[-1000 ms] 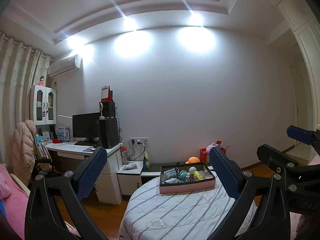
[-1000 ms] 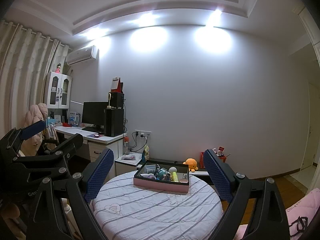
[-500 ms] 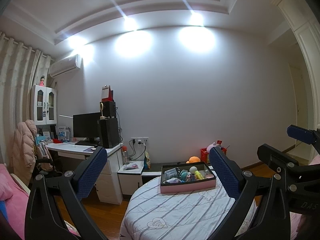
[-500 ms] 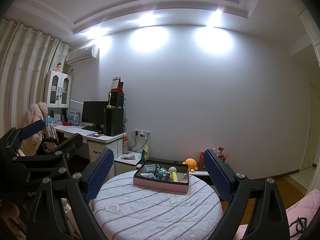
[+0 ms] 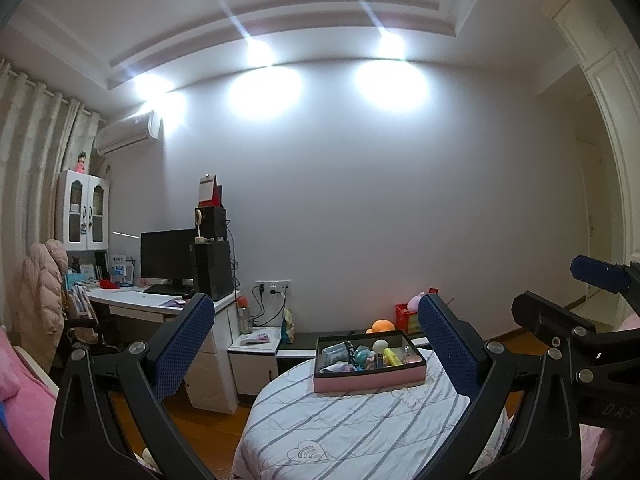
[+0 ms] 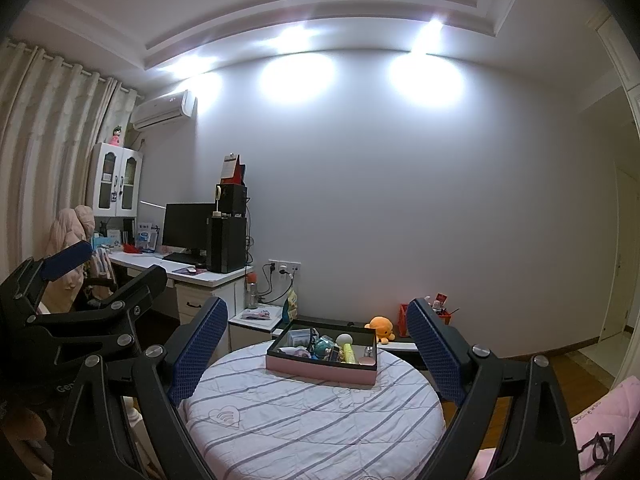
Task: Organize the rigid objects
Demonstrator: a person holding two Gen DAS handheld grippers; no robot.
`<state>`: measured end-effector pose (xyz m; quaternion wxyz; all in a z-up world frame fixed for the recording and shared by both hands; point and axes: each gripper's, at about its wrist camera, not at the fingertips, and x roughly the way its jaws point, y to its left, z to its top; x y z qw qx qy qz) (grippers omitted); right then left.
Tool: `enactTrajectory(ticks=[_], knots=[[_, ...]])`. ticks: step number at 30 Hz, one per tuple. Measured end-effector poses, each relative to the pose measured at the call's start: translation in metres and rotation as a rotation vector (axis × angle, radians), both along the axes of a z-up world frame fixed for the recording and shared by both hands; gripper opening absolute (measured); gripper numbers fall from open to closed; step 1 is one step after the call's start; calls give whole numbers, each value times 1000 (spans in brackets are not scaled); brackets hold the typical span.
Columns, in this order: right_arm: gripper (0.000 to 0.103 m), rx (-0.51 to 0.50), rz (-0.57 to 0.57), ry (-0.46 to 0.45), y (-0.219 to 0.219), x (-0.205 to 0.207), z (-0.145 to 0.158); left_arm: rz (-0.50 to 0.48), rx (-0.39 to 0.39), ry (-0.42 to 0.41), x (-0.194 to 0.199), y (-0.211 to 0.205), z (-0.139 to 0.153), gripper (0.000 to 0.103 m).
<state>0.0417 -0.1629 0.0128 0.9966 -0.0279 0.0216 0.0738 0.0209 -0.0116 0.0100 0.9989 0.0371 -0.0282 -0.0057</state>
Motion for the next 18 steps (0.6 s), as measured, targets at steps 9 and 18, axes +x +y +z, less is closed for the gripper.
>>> enactTrajectory(ticks=[9,18], knots=[[92,0,1,-2,0,0,-1,7,7,-3,-1,0,1,103],[92,0,1,-1,0,0,-1,7,8,-3,-1,-1,3,103]])
